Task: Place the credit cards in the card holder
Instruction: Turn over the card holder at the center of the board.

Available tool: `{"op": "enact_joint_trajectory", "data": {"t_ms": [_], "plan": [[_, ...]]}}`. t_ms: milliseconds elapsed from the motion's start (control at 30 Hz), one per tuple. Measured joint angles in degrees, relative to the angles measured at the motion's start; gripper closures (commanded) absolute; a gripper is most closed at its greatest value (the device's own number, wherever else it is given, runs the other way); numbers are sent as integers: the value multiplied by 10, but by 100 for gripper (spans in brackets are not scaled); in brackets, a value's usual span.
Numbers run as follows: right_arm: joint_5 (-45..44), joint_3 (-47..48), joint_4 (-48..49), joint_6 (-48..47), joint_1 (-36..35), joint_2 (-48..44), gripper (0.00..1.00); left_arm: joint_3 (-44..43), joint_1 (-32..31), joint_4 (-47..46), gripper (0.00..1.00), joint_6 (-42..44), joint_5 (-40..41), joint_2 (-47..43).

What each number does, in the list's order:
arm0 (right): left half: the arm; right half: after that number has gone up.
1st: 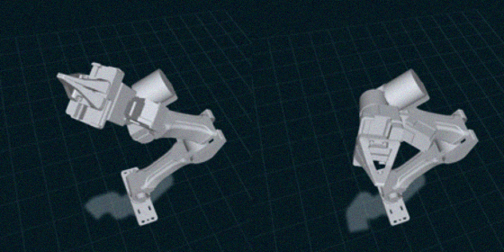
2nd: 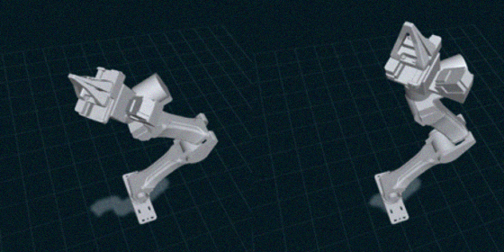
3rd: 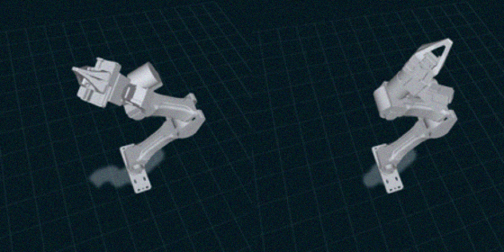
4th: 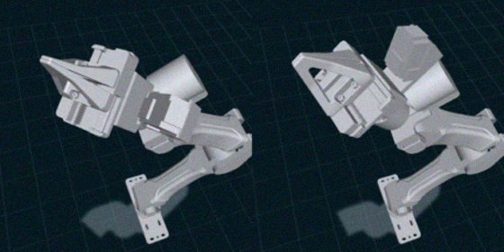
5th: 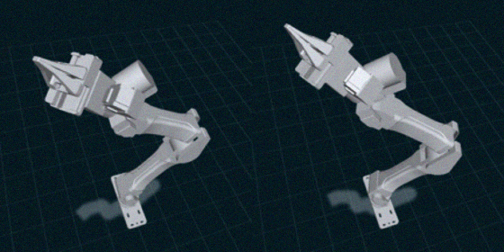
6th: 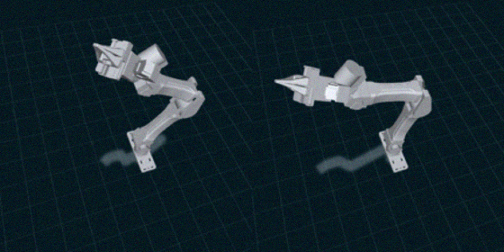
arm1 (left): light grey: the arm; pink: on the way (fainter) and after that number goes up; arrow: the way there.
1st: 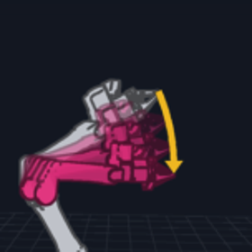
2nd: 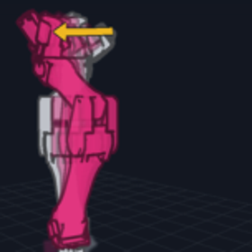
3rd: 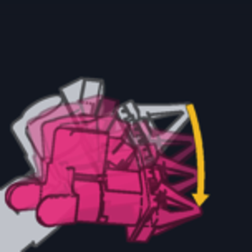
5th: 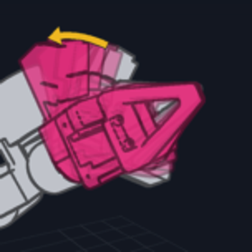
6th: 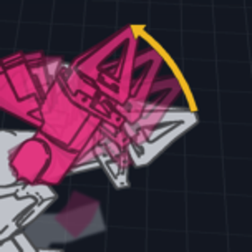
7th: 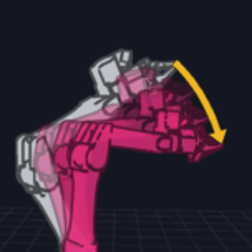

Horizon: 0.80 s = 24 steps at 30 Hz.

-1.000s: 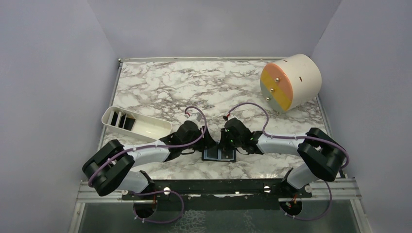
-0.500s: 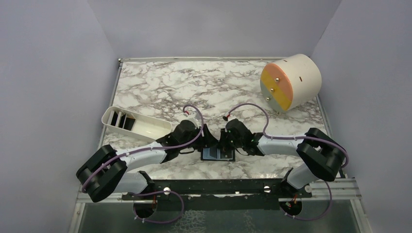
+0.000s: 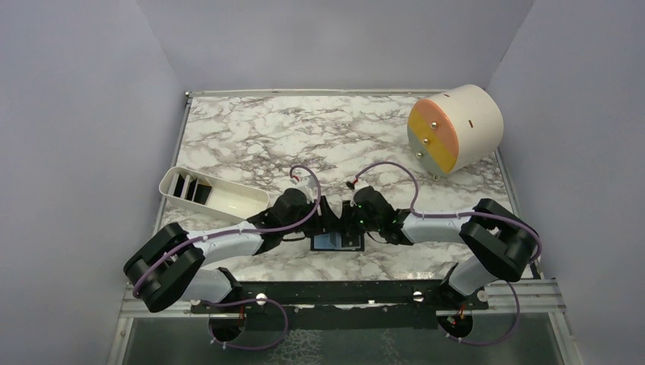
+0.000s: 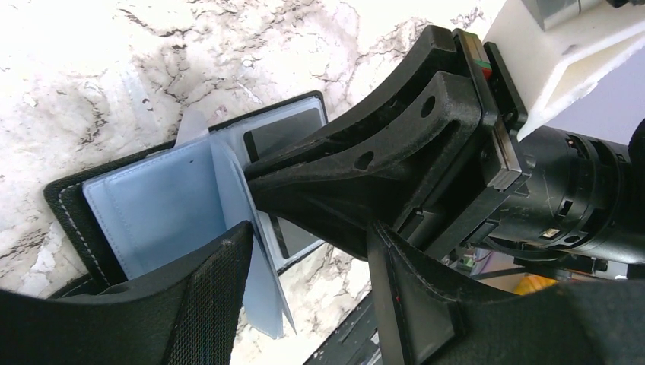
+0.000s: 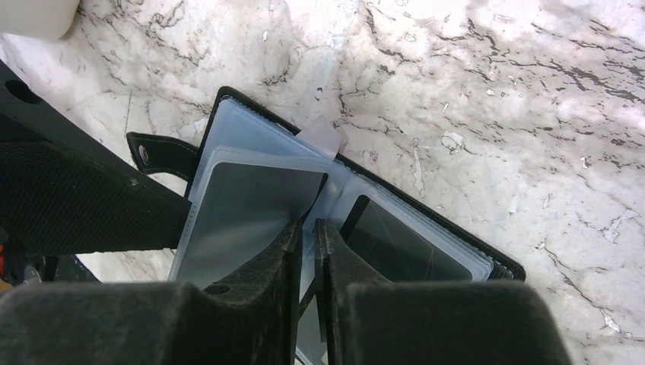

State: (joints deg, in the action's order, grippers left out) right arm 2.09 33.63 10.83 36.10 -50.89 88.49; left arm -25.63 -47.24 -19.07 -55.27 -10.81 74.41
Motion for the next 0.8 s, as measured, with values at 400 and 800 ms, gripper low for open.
{"op": "enact_joint_trajectory", "data": {"t_ms": [400, 800], "plan": [[-9, -46, 44, -1, 0, -36, 81, 0, 0, -41, 41, -26, -25, 9], [-47, -69, 32, -4, 0, -87, 79, 0, -1, -63, 41, -61, -49, 14]]}}
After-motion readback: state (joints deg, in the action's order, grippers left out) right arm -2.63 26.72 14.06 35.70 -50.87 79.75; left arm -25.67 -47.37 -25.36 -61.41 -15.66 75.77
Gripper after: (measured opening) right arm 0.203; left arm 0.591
